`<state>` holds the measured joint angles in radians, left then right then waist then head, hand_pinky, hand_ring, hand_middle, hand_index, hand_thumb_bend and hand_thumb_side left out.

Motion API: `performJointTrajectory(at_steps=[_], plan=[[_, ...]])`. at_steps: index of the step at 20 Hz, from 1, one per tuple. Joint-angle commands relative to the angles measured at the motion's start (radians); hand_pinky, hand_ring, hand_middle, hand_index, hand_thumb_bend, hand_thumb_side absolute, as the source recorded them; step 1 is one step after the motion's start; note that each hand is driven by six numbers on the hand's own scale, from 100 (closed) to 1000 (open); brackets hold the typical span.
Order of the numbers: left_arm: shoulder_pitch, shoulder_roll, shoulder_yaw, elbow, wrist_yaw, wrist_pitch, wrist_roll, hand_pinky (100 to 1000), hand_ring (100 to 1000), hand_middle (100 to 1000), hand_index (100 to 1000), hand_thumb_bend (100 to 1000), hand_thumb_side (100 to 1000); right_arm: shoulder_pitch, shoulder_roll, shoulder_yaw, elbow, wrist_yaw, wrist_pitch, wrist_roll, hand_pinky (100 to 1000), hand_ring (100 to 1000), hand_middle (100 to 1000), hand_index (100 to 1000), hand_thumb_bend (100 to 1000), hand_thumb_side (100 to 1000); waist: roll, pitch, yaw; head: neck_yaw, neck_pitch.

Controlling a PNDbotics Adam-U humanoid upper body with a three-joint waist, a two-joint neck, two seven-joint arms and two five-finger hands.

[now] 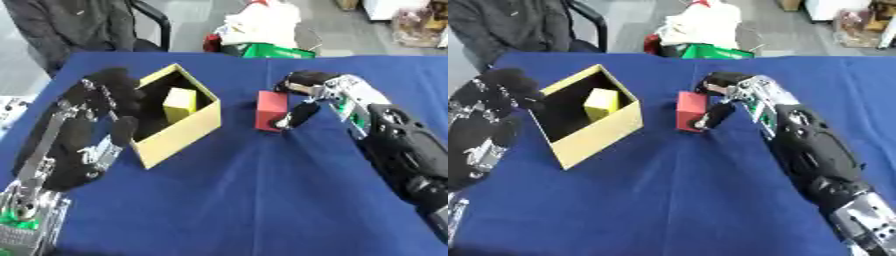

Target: Pick up objects on the table and place them in the box.

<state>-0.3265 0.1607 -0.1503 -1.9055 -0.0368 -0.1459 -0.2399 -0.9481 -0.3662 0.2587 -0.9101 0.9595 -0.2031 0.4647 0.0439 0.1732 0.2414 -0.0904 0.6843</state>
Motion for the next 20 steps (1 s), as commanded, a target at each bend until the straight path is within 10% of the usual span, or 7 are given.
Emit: performJointTrajectory(at_steps=[1,20], plan=[[-0.008,0.018,0.005,-0.011,0.0,-0.002,0.0,685,721,703,857,392,489,-0.023,-0.021,-0.004,-0.06,-0.046,0.011,-0.027,779,765,458,663,286,437,0.001,-0.018,0.001,0.002,-0.006],[-0.046,0.005,-0.016,-0.032,0.043,-0.016,-0.018,684,723,700,855,400,470,-0.104,0.031,0.04,-0.17,-0.207,0.062,-0.109,781,780,478,689,248,453,-0.008,-0.004,0.144,-0.072,-0.033]])
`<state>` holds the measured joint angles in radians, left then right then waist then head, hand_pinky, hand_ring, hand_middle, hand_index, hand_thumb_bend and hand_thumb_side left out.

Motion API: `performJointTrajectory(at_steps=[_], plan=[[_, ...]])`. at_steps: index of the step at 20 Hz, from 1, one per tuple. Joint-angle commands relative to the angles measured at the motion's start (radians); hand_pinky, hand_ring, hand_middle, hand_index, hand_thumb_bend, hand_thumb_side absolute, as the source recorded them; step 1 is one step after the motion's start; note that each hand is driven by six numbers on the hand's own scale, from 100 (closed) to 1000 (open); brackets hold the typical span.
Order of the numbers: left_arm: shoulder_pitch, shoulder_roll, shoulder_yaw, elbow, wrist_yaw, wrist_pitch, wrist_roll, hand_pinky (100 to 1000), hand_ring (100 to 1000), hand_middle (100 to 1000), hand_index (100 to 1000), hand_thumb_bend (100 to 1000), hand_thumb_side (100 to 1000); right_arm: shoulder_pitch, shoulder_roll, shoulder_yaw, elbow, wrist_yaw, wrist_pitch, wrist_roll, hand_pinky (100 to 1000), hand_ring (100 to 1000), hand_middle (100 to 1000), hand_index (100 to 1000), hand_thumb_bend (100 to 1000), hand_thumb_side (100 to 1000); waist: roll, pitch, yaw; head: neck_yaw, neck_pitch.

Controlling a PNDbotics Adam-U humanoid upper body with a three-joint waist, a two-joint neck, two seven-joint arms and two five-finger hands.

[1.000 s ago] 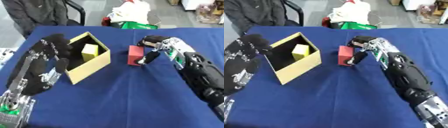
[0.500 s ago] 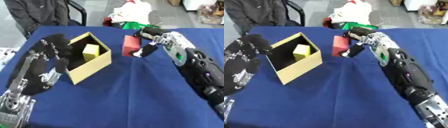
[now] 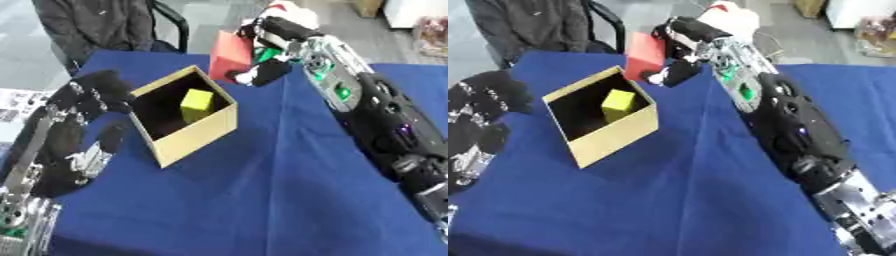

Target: Pick up objects on the table and place them in the box.

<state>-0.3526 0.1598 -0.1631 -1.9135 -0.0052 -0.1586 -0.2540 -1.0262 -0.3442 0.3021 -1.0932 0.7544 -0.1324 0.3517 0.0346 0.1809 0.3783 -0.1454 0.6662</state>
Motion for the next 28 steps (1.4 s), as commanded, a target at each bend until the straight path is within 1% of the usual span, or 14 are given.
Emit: performJointTrajectory(at_steps=[1,5,6,8,9,10,11,13,15,18,20,23,26,28], plan=[[-0.023,0.004,-0.004,-0.026,0.015,-0.004,-0.005,684,723,700,855,401,470,-0.025,0.017,-0.003,0.028,0.006,-0.013,0.003,782,781,480,691,247,454,0.002,-0.009,0.017,-0.025,-0.016],[-0.03,0.0,-0.003,-0.03,0.021,-0.002,-0.003,684,721,699,855,400,469,-0.012,0.042,0.0,0.071,0.05,-0.032,-0.018,784,785,498,718,255,454,0.003,-0.002,0.035,-0.046,-0.016],[-0.031,-0.001,-0.003,-0.031,0.022,-0.002,-0.002,684,721,699,855,398,472,-0.008,0.048,0.002,0.078,0.065,-0.038,-0.025,787,789,521,751,267,462,0.003,0.0,0.034,-0.047,-0.016],[-0.033,-0.002,-0.004,-0.031,0.021,0.0,-0.002,684,721,699,855,397,472,-0.002,0.059,0.009,0.088,0.096,-0.054,-0.034,797,807,627,825,305,476,0.001,0.003,0.032,-0.048,-0.018],[-0.034,-0.003,-0.004,-0.031,0.021,0.0,-0.002,684,721,699,855,397,472,0.0,0.062,0.012,0.091,0.109,-0.062,-0.033,807,824,707,886,344,488,0.0,0.004,0.032,-0.047,-0.019],[-0.034,-0.003,-0.003,-0.031,0.021,0.0,-0.002,684,721,699,855,398,472,0.001,0.064,0.013,0.091,0.121,-0.07,-0.033,812,830,733,905,359,490,-0.001,0.004,0.031,-0.046,-0.019],[-0.034,-0.003,-0.003,-0.031,0.02,0.0,-0.001,684,721,699,855,398,472,0.002,0.066,0.015,0.089,0.132,-0.076,-0.032,826,855,809,957,407,502,-0.002,0.004,0.03,-0.045,-0.02],[-0.034,-0.004,-0.002,-0.031,0.02,0.001,0.0,683,721,699,855,398,473,0.003,0.066,0.016,0.08,0.148,-0.084,-0.031,846,885,893,995,471,510,-0.004,0.003,0.027,-0.043,-0.021],[-0.034,-0.003,-0.002,-0.031,0.019,0.001,0.0,683,721,699,855,399,471,0.003,0.063,0.014,0.067,0.16,-0.081,-0.04,854,908,935,1000,514,524,-0.006,0.001,0.024,-0.041,-0.021],[-0.032,-0.002,-0.001,-0.031,0.019,0.0,0.001,683,721,698,855,400,472,0.004,0.058,0.005,0.045,0.15,-0.067,-0.06,855,920,952,1000,518,533,-0.01,-0.003,0.015,-0.035,-0.02],[-0.028,-0.001,0.001,-0.03,0.017,0.0,0.002,683,720,698,855,400,471,0.004,0.048,-0.004,0.02,0.121,-0.051,-0.08,849,918,937,993,498,533,-0.012,-0.007,0.004,-0.027,-0.02],[-0.019,0.005,0.008,-0.026,0.012,0.0,0.008,683,720,697,854,400,473,0.006,0.02,-0.011,-0.045,0.026,-0.015,-0.112,829,898,873,970,436,542,-0.015,-0.015,-0.023,-0.006,-0.015],[-0.005,0.012,0.019,-0.02,0.001,0.0,0.02,682,720,696,854,399,473,0.021,-0.028,-0.012,-0.157,-0.113,0.03,-0.139,809,877,818,940,363,526,-0.019,-0.023,-0.063,0.028,-0.009],[0.007,0.017,0.029,-0.014,-0.007,-0.001,0.031,681,720,696,854,399,476,0.05,-0.063,-0.014,-0.239,-0.254,0.072,-0.161,796,869,785,917,280,510,-0.019,-0.028,-0.096,0.053,-0.003]])
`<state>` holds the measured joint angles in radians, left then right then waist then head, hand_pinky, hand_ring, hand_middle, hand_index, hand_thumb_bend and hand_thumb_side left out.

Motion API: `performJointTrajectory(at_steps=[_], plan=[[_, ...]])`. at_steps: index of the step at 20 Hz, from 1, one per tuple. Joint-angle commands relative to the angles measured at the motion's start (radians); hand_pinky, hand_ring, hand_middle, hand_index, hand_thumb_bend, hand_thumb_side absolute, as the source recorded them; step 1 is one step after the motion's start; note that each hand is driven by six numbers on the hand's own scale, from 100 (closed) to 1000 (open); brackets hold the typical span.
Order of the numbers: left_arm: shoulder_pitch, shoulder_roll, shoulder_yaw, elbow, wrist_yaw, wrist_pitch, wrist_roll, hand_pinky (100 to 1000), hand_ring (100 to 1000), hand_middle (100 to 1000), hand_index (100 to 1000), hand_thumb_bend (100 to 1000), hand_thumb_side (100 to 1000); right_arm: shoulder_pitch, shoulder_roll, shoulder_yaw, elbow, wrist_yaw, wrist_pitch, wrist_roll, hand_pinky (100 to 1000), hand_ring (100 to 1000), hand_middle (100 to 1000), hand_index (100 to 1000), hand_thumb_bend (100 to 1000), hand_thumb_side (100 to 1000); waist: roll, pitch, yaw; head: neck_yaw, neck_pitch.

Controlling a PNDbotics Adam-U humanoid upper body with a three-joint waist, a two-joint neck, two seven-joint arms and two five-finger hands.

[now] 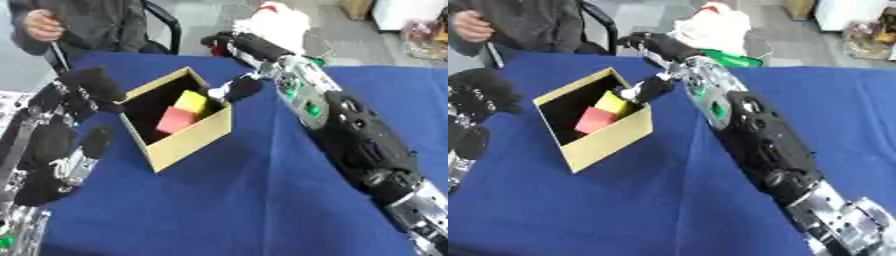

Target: Pick up objects on the table and place them in the box.

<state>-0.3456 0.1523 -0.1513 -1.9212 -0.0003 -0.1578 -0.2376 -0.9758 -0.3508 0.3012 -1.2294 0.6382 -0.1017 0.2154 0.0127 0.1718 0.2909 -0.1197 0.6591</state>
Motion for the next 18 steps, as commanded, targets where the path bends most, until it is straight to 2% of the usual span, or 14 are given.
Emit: performJointTrajectory(at_steps=[1,5,8,12,18], plan=[[0.005,0.027,0.023,-0.003,-0.017,-0.001,0.021,680,720,695,853,399,479,0.018,-0.073,-0.014,-0.145,-0.219,0.061,-0.038,788,867,765,905,192,502,0.003,-0.021,-0.026,0.039,0.007],[0.029,0.037,0.05,0.006,-0.042,-0.001,0.057,679,720,694,853,403,485,0.143,-0.137,-0.027,-0.351,-0.554,0.108,-0.094,781,865,752,892,121,500,0.004,-0.022,-0.104,0.096,0.019],[0.043,0.044,0.071,0.014,-0.067,0.0,0.089,676,719,691,853,407,492,0.277,-0.167,-0.054,-0.522,-0.694,0.123,-0.136,774,857,739,880,100,511,0.005,-0.014,-0.152,0.137,0.031],[0.061,0.045,0.085,0.025,-0.087,0.002,0.121,674,720,691,852,414,510,0.42,-0.147,-0.094,-0.65,-0.742,0.131,-0.182,764,846,722,859,100,522,0.01,-0.001,-0.203,0.173,0.041],[0.082,0.05,0.095,0.037,-0.111,0.004,0.146,672,724,694,850,416,533,0.559,-0.065,-0.128,-0.711,-0.709,0.112,-0.237,760,842,713,837,100,530,0.017,0.023,-0.264,0.202,0.071]])
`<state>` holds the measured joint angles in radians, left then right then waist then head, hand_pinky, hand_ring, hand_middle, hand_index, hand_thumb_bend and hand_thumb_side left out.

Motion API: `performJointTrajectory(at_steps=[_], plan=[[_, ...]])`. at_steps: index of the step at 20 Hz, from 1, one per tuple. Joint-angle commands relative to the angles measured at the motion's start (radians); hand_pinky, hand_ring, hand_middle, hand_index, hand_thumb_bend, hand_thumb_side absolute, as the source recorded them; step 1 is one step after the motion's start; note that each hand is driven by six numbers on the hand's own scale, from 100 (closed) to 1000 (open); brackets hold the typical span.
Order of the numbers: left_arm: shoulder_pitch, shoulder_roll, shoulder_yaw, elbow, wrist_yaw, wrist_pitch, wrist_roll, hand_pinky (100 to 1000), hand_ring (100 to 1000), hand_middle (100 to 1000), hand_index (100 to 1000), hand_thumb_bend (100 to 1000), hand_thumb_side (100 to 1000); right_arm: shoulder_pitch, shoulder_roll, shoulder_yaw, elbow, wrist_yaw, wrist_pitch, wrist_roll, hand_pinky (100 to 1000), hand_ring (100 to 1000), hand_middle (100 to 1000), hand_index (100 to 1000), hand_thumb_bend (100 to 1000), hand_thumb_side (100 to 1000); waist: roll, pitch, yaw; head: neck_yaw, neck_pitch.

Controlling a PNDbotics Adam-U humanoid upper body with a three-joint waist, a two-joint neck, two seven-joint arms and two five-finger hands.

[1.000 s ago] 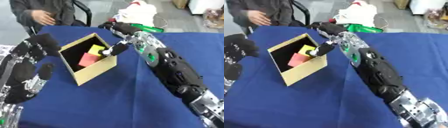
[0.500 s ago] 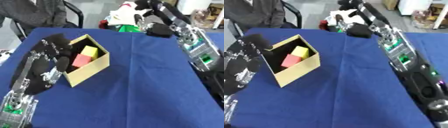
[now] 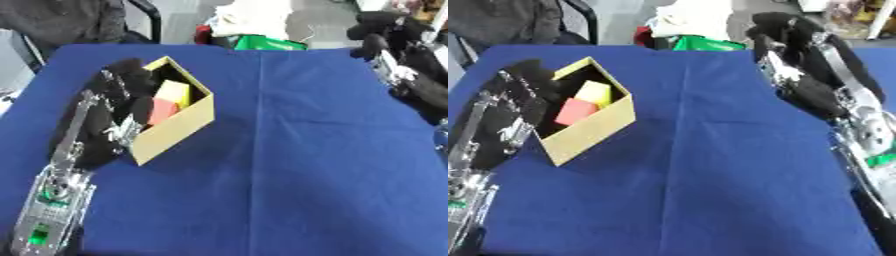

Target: Pick up objects on the table and place them in the box.

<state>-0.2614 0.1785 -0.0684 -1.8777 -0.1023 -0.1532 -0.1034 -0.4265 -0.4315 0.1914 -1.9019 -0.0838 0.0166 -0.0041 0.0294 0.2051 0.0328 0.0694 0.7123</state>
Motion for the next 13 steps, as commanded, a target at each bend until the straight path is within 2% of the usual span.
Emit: performJointTrajectory(at_steps=[1,5,13], plan=[[0.0,0.025,0.012,-0.004,-0.012,0.0,0.013,672,724,693,848,416,536,0.027,0.025,-0.02,-0.042,0.022,-0.009,-0.018,760,842,712,836,100,531,0.002,-0.008,-0.015,0.016,0.024],[0.009,0.027,0.014,0.004,-0.021,0.001,0.02,671,721,689,848,409,544,0.088,0.069,-0.033,-0.043,0.047,-0.017,-0.034,757,839,705,828,100,532,0.002,-0.004,-0.027,0.027,0.042],[0.027,0.017,0.014,0.017,-0.024,0.005,0.025,669,714,684,845,392,562,0.157,0.148,-0.069,-0.013,0.083,-0.032,-0.064,757,838,694,806,100,536,0.012,0.0,-0.042,0.028,0.048]])
